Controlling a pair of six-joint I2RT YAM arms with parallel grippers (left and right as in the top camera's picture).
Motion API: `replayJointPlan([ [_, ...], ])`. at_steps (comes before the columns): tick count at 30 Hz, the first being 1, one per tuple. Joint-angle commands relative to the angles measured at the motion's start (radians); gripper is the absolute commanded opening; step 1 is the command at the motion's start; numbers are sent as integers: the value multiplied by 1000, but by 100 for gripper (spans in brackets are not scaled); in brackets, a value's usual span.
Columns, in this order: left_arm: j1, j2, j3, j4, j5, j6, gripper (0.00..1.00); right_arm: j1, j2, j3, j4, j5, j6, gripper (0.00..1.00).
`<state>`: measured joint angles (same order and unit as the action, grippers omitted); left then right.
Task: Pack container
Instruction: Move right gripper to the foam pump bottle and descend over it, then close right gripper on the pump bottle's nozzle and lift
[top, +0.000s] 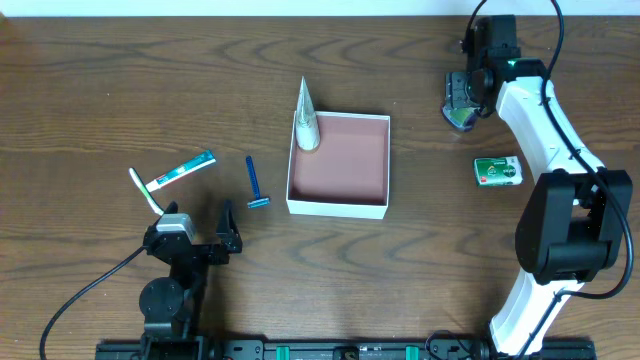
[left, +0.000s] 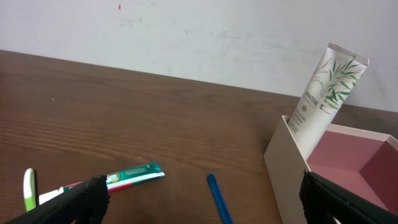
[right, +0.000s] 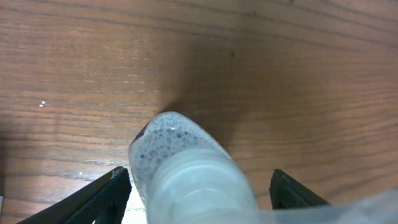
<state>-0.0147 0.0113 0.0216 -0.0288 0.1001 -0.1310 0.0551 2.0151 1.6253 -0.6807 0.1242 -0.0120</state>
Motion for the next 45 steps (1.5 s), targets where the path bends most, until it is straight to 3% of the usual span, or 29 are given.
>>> replayJointPlan([
  [1,5,-1,-18,-34,12,2,98,-8,13,-5,9,-33,-46,70],
  [16,5,-1,-18,-34,12,2,98,-8,26,-5,-1,-54,-74,33],
  [20,5,-1,-18,-34,12,2,98,-8,26,-5,-28,-55,-70,33],
  [26,5,-1,-18,-34,12,2,98,7,-10,-4,-93,-65,6,55],
  [36,5,-1,-18,-34,12,2,98,27,-162,-4,-74,-58,107,60],
  [45,5,-1,-18,-34,12,2,98,27,-181,-4,-65,26,177,59],
])
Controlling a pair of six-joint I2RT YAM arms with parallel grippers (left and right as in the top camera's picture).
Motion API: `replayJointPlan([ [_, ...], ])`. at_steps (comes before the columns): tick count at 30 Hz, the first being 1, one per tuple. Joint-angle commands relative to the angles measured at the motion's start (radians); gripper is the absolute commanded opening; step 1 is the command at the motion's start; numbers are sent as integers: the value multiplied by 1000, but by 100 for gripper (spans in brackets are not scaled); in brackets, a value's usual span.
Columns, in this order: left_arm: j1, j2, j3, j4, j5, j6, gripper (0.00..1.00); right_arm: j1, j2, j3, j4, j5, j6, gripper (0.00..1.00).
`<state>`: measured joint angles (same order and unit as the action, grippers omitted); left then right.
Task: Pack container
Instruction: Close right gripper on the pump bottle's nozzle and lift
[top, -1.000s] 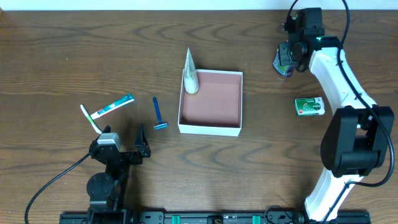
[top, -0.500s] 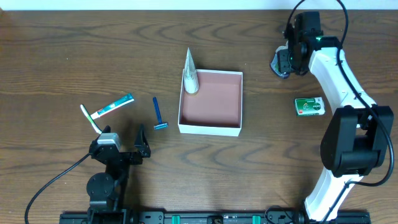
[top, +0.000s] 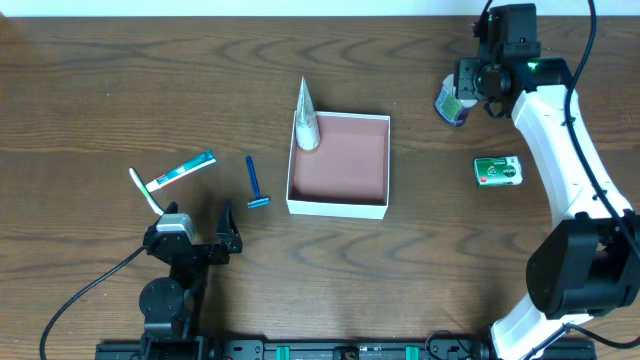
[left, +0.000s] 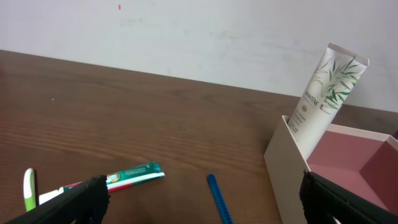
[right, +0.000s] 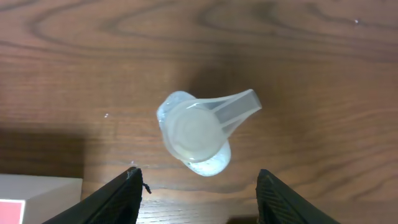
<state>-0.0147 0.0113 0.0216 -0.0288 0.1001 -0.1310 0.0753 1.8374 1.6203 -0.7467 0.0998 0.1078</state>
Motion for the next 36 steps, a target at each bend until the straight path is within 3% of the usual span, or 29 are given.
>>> replayJointPlan([
  [1,5,-1,-18,-34,12,2,98,7,-3,1,5,51,64,59],
  [15,5,-1,-18,-34,12,2,98,5,-3,1,120,90,303,61],
  [36,5,-1,-18,-34,12,2,98,3,100,1,166,54,374,64],
])
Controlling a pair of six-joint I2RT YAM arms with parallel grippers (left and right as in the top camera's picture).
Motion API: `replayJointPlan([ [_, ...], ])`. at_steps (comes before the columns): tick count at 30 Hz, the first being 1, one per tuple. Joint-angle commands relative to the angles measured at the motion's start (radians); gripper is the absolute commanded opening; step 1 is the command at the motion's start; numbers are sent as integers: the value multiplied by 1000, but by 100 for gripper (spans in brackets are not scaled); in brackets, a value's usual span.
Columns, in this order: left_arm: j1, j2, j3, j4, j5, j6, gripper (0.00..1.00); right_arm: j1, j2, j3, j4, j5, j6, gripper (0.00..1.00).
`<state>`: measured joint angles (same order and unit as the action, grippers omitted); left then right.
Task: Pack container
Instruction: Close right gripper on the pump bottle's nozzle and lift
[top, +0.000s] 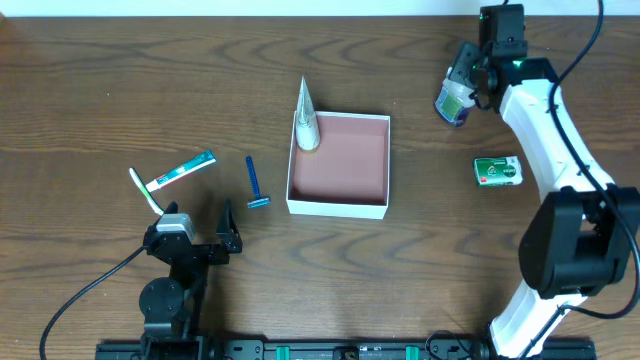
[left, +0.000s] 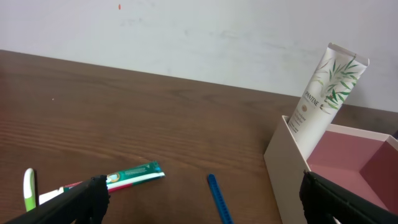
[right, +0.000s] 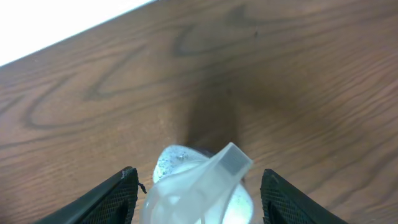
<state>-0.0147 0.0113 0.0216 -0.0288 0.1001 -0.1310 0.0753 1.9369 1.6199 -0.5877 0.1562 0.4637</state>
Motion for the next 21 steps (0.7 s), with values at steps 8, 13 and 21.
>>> replayJointPlan([
  [8,5,-1,-18,-34,12,2,98,-16,1,1,17,-4,18,54],
  [13,5,-1,-18,-34,12,2,98,-18,9,1,16,-11,17,52],
  [21,5,-1,-18,-34,12,2,98,-18,37,1,18,-42,-1,39],
])
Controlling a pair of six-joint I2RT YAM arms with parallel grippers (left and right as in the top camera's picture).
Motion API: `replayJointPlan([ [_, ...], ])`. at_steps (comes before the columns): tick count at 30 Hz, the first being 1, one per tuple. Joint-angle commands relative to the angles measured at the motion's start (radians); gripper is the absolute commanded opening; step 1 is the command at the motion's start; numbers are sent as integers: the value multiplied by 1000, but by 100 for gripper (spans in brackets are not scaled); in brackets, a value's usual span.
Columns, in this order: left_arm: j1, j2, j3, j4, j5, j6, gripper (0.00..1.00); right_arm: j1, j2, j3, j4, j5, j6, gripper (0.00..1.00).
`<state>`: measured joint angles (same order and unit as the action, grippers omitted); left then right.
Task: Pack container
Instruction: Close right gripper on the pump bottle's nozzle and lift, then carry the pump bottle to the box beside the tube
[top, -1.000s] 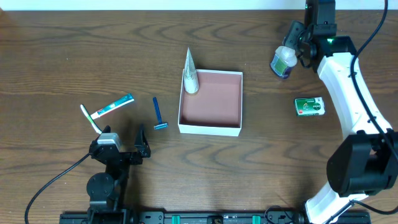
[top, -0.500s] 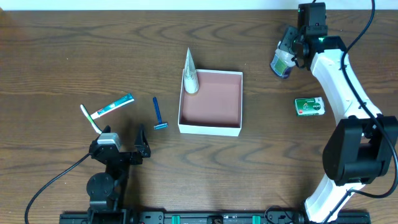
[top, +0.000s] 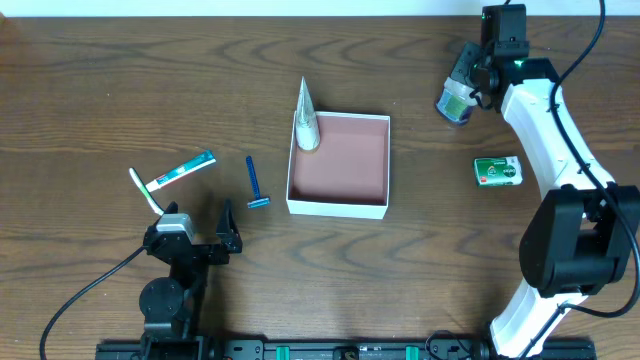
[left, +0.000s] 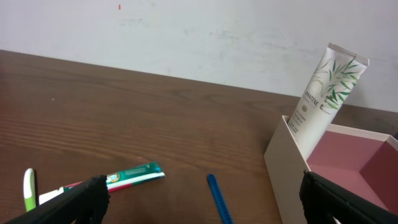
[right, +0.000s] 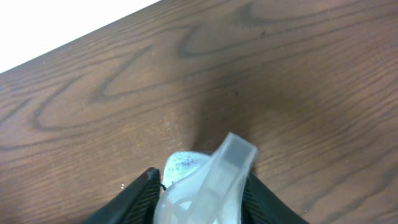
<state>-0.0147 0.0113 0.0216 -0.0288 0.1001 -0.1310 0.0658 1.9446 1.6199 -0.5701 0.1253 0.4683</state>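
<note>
A clear pump bottle (top: 453, 100) with a green label stands at the table's far right. My right gripper (top: 472, 78) is shut on its pump head (right: 214, 177), one finger (right: 137, 199) on each side of it. The white box (top: 338, 206) with a pink inside sits mid-table, and a white Pantene tube (top: 305, 122) leans in its far-left corner. Left of the box lie a blue razor (top: 256, 183), a toothpaste tube (top: 181, 171) and a toothbrush (top: 146, 191). My left gripper (top: 197, 246) rests open near the front edge, holding nothing.
A small green packet (top: 498, 171) lies on the table to the right of the box, beside my right arm. In the left wrist view the box wall (left: 286, 168) stands close on the right, with the razor (left: 217, 198) between my fingers' line of sight.
My right gripper's fingers have drawn in from wide apart on either side of the pump head to tight against it. The bottle, the left arm and the other items are unchanged.
My right gripper was first low over the bottle with its fingers spread. Then it sat higher, looking straight down on the pump. Then it tilted in at the pump head, still open, and now it is shut on it. The left arm stayed still.
</note>
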Motion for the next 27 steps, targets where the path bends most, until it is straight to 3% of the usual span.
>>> replayJointPlan([
  [1,5,-1,-18,-34,12,2,98,-9,29,1,-1,-11,-7,36],
  [8,5,-1,-18,-34,12,2,98,-9,29,2,-9,-29,-69,22],
  [27,5,-1,-18,-34,12,2,98,1,-208,4,-48,-256,-267,22],
])
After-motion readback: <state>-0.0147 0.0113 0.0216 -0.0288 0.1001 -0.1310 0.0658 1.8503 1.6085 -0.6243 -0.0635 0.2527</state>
